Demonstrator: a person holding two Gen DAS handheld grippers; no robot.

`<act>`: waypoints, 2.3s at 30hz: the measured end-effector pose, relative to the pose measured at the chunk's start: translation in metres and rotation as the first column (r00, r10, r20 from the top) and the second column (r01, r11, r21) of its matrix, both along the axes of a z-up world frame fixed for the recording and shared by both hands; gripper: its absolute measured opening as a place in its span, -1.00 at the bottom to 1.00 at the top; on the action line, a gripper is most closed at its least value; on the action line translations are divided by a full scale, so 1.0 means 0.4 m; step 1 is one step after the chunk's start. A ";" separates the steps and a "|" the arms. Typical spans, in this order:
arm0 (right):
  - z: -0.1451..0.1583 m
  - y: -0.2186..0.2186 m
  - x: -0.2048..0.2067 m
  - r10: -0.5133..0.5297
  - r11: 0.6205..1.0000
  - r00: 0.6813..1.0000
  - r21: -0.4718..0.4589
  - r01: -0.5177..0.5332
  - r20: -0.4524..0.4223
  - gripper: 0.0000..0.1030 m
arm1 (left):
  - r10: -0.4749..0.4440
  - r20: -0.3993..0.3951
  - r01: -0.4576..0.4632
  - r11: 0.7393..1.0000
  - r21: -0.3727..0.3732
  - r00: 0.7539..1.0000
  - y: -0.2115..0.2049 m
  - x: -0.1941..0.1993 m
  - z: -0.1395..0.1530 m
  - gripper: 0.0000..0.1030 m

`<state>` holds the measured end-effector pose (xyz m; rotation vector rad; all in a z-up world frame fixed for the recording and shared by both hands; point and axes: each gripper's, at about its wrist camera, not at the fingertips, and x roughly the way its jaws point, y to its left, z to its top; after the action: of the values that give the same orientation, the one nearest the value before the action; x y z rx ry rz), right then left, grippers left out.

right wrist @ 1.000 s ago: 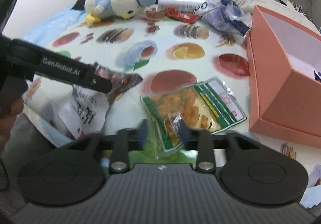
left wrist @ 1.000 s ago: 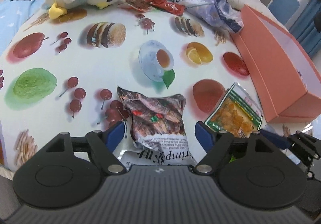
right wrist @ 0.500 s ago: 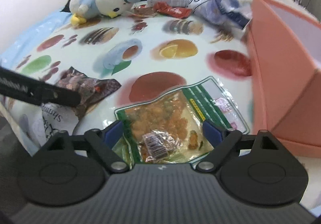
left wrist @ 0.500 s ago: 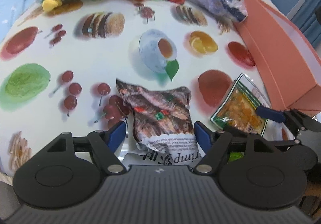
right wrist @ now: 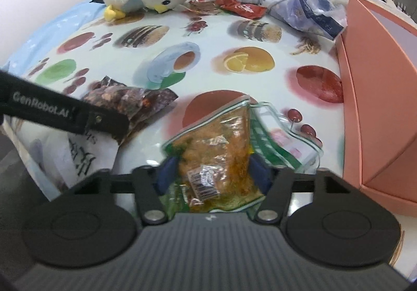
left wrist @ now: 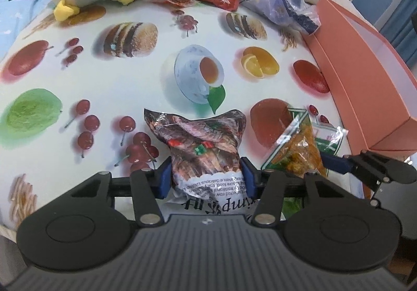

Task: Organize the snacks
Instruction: 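Grasp the green-striped bag with the right gripper while the left grasps the shrimp-chip bag, then lift both held bags and carry them over the pink box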

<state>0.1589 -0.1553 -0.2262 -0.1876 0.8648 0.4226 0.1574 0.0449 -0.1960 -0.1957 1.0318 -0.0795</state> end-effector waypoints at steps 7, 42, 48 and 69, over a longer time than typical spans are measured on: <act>0.029 -0.017 -0.023 0.007 1.000 1.000 0.001 -0.007 0.006 -0.08 | 0.047 0.026 -0.049 0.997 0.052 0.999 0.001 -0.030 0.078 0.11; 0.432 -0.168 -0.197 -0.317 0.934 0.915 0.250 0.256 0.249 -0.10 | 0.028 0.288 -0.007 0.997 -0.075 0.957 -0.066 -0.170 0.429 0.10; 0.462 -0.230 -0.238 -0.369 0.921 0.887 0.236 0.310 0.276 -0.10 | -0.042 0.296 0.075 0.992 -0.102 0.954 -0.144 -0.166 0.441 0.10; 0.443 -0.478 -0.191 -0.551 0.835 0.770 0.235 0.498 0.323 -0.09 | -0.303 0.350 0.365 0.923 -0.124 0.886 -0.481 0.054 0.456 0.10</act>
<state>0.0824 -0.3465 -0.0488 0.1059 0.4667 -0.0914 0.1789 -0.1474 -0.0136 -0.1647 0.7165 -0.5114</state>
